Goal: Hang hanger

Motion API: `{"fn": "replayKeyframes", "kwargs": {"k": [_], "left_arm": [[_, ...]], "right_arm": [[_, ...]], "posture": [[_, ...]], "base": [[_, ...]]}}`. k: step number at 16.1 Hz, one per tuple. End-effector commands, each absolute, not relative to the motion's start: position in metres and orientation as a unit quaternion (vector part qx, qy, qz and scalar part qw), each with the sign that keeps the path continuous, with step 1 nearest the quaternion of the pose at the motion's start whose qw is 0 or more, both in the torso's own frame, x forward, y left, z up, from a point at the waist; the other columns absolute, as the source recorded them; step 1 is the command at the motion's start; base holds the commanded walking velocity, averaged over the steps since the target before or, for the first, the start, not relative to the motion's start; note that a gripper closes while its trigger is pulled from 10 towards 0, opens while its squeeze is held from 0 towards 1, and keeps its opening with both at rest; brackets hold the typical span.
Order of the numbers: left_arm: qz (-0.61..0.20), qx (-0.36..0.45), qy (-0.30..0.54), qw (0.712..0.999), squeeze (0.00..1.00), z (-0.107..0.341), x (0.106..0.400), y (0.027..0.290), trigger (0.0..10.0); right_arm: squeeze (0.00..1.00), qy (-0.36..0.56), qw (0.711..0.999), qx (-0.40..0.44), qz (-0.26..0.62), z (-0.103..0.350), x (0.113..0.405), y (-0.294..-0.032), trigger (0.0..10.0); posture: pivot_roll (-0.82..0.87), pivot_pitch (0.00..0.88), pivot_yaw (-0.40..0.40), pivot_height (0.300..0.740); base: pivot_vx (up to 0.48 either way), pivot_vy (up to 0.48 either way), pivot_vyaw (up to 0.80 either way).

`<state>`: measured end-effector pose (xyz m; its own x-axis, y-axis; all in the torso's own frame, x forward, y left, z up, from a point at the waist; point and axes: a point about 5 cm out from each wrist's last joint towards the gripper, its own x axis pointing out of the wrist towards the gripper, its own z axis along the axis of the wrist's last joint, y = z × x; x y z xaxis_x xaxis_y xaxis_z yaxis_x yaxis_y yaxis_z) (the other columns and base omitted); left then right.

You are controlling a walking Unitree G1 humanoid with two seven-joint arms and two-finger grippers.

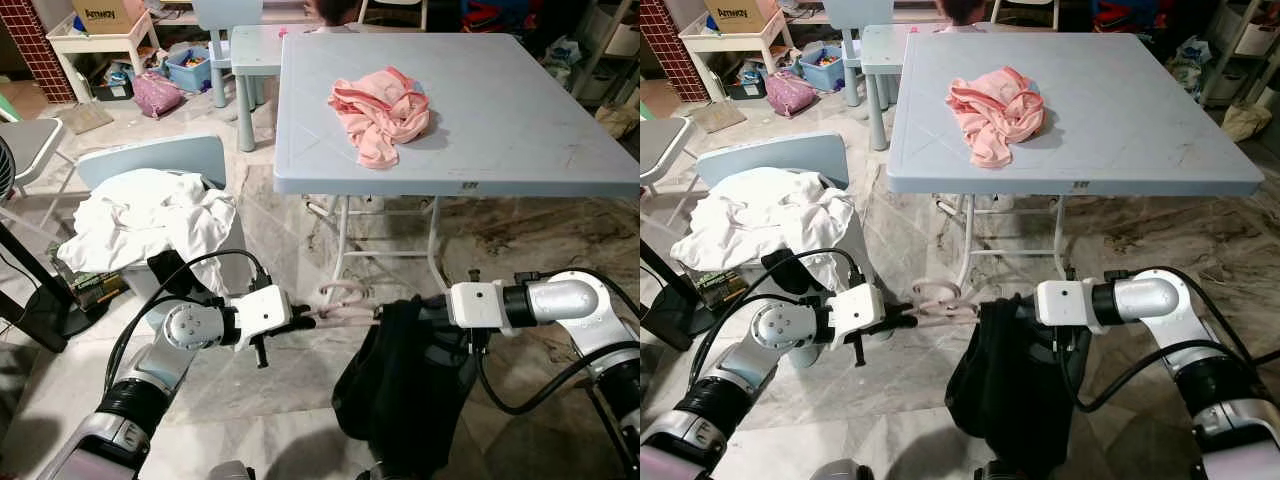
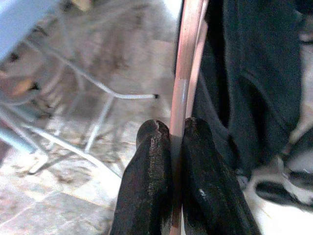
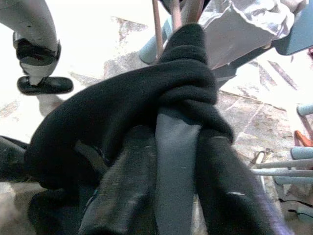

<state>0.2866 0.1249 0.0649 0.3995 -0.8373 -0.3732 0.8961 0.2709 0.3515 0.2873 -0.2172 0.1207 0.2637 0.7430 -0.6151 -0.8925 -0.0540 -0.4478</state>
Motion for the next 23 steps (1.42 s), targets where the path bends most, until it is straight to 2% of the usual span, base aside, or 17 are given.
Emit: {"fn": "replayKeyframes", "kwargs": {"k": [1, 2, 5, 8, 13, 20, 21, 22, 23], "left_arm": [[-0.490, 0.228, 0.009, 0.841, 0.00, 0.079, 0.297, 0.126, 0.0], [-0.470, 0.215, 0.001, 0.856, 0.00, 0.080, 0.299, 0.127, 0.0], [-0.435, 0.194, -0.011, 0.879, 0.00, 0.082, 0.302, 0.126, 0.0], [-0.425, 0.182, -0.012, 0.887, 0.00, 0.079, 0.301, 0.123, 0.0], [-0.400, 0.166, -0.006, 0.901, 0.00, 0.076, 0.303, 0.121, 0.0], [-0.378, 0.153, -0.003, 0.913, 0.00, 0.078, 0.307, 0.121, 0.0], [-0.377, 0.153, -0.004, 0.914, 0.00, 0.078, 0.307, 0.121, 0.0], [-0.374, 0.151, -0.007, 0.915, 0.00, 0.081, 0.309, 0.121, 0.0], [-0.374, 0.149, -0.009, 0.915, 0.00, 0.082, 0.310, 0.120, 0.0]], "right_arm": [[1.00, 0.060, 0.692, -0.406, 0.594, 0.128, 0.294, -0.209, 10.0], [1.00, 0.045, 0.708, -0.408, 0.574, 0.132, 0.299, -0.209, 10.0], [1.00, 0.015, 0.744, -0.409, 0.529, 0.139, 0.308, -0.209, 10.0], [1.00, -0.016, 0.780, -0.400, 0.481, 0.146, 0.316, -0.208, 10.0], [1.00, -0.040, 0.816, -0.393, 0.421, 0.149, 0.323, -0.211, 10.0], [1.00, -0.063, 0.868, -0.339, 0.358, 0.151, 0.322, -0.217, 10.0], [0.93, -0.063, 0.872, -0.328, 0.358, 0.152, 0.322, -0.216, 10.0], [0.75, -0.036, 0.871, -0.301, 0.386, 0.143, 0.316, -0.214, 10.0], [0.50, -0.022, 0.868, -0.292, 0.400, 0.139, 0.313, -0.213, 10.0]], "posture": [[-0.11, 0.018, -0.015, 0.740], [-0.11, 0.018, -0.017, 0.740], [-0.11, 0.017, -0.021, 0.740], [-0.11, 0.016, -0.021, 0.740], [-0.11, 0.010, -0.020, 0.740], [-0.11, 0.008, -0.017, 0.740], [-0.11, 0.008, -0.015, 0.740], [-0.11, 0.008, -0.015, 0.740], [-0.11, 0.008, -0.015, 0.740]], "base": [[0.000, 0.000, 0.00], [0.000, 0.000, 0.00], [0.000, 0.000, 0.00], [0.000, 0.000, 0.00], [0.000, 0.000, 0.00], [0.000, 0.000, 0.00], [0.000, 0.000, 0.00], [0.000, 0.000, 0.00], [0.000, 0.000, 0.00]]}}
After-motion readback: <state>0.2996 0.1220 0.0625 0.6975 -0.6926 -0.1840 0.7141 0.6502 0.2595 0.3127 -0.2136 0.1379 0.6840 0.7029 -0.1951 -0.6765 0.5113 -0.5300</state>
